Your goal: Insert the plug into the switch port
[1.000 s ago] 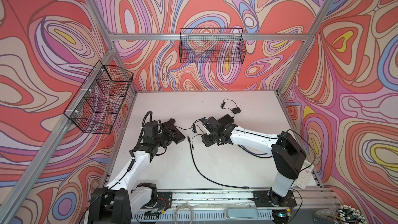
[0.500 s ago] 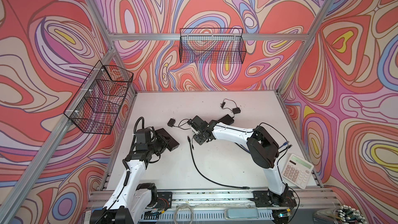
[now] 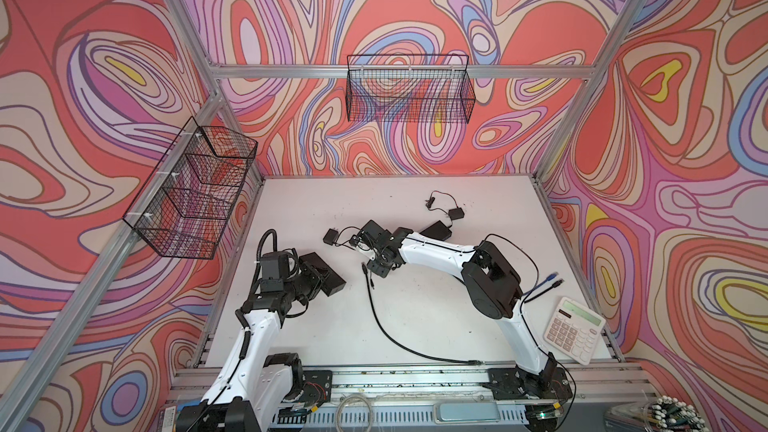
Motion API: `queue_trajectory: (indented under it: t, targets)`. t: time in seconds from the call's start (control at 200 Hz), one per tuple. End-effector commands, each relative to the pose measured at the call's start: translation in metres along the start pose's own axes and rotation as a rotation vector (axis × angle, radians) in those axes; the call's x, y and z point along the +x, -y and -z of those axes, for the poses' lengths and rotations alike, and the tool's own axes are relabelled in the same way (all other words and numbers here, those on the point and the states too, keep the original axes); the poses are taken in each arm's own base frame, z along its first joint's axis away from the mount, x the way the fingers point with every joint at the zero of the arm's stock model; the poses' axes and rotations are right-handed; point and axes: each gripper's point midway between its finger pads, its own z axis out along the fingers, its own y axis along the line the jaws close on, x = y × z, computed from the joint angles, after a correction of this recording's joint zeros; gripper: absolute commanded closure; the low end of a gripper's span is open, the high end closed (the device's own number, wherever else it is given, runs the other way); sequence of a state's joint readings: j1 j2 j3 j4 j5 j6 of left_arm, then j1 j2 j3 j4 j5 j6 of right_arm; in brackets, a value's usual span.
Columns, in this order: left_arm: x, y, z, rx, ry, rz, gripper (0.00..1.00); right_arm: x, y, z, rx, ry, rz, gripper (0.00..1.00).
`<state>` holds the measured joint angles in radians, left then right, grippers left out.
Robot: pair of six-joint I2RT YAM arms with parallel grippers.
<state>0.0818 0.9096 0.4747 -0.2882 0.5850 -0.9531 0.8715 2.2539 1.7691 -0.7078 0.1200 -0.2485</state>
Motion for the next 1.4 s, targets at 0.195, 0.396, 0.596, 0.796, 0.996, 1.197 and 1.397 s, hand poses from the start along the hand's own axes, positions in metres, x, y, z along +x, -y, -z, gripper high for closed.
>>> queue_trajectory:
  t: [0.195,0.396,0.596,0.796,0.996,1.197,1.397]
  targets:
    - [-0.004,0.007,-0.001,0.049,0.005,-0.015,0.77,0.007,0.011,-0.010,-0.033,-0.028,0.026,0.50]
    - [-0.004,0.004,-0.004,0.051,0.003,-0.001,0.77,0.013,0.014,-0.017,-0.093,-0.027,0.001,0.58]
    - [-0.005,0.005,-0.005,0.056,0.002,0.000,0.77,0.017,0.006,-0.019,-0.150,-0.029,0.010,0.61]
    - [-0.005,0.003,-0.009,0.061,-0.007,0.011,0.77,0.014,0.002,-0.021,-0.169,-0.012,0.016,0.64]
    - [-0.005,0.002,-0.011,0.063,-0.007,0.018,0.77,0.019,0.001,-0.026,-0.173,-0.040,0.010,0.74]
    - [-0.006,0.000,-0.012,0.061,-0.009,0.020,0.77,0.029,0.011,-0.026,-0.182,-0.054,-0.042,0.86]
    - [-0.004,-0.004,-0.015,0.056,-0.014,0.027,0.78,0.029,0.023,-0.018,-0.197,-0.023,-0.089,0.93]
